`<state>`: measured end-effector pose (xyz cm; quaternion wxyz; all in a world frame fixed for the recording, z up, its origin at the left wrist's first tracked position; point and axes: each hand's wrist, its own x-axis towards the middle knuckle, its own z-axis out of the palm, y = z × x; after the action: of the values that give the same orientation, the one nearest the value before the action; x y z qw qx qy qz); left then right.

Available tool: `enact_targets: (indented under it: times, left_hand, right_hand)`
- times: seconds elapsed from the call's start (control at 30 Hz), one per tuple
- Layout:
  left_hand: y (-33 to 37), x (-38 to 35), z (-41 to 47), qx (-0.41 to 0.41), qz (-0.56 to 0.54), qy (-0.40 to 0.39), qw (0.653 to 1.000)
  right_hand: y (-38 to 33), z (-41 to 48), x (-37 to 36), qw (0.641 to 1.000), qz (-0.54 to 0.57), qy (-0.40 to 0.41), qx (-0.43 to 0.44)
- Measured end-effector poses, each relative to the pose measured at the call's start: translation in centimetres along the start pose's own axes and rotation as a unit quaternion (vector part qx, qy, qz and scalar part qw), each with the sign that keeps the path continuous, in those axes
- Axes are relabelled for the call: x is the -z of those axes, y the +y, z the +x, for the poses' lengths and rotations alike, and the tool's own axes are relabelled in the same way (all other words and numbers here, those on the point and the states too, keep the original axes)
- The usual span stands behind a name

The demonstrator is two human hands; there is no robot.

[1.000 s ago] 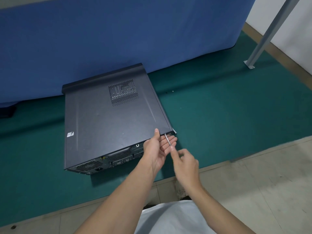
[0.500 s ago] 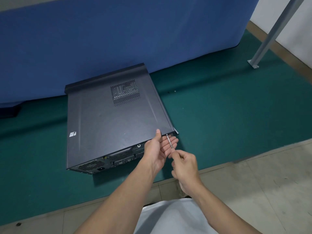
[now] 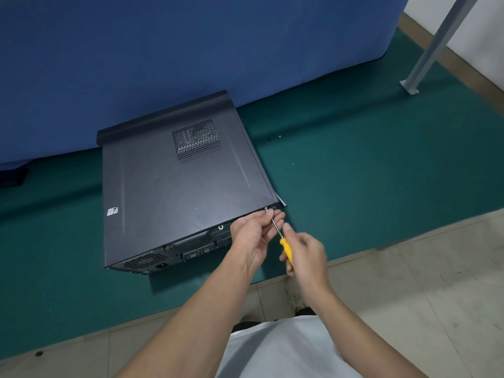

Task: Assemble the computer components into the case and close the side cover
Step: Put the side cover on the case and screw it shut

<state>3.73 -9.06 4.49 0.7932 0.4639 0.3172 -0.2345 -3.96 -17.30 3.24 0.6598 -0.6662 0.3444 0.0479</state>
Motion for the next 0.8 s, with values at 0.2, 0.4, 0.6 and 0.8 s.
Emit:
enact_targets:
  times: [0.2, 0.4, 0.6, 0.8]
  left_hand:
    - [0.5, 0.5, 0.2, 0.053, -0.043, -0.025, 0.997]
    - [0.8, 1.2, 0.5, 0.074, -0.043, -0.029, 0.996]
    - [0.8, 1.4, 0.7, 0.065, -0.026, -0.032, 0.997]
    - [0.8, 1.5, 0.6, 0.061, -0.010, -0.031, 0.998]
  right_hand:
    - [1.1, -1.0, -1.9, 0.923, -0.297, 0.101, 0.223]
    - [1.5, -0.2, -1.8, 0.956, -0.204, 0.097, 0.188]
    - [1.1, -0.2, -1.9, 0.974, 0.210, -0.036, -0.084]
    - [0.0, 0.0, -0.9, 0.827, 0.460, -0.187, -0.263]
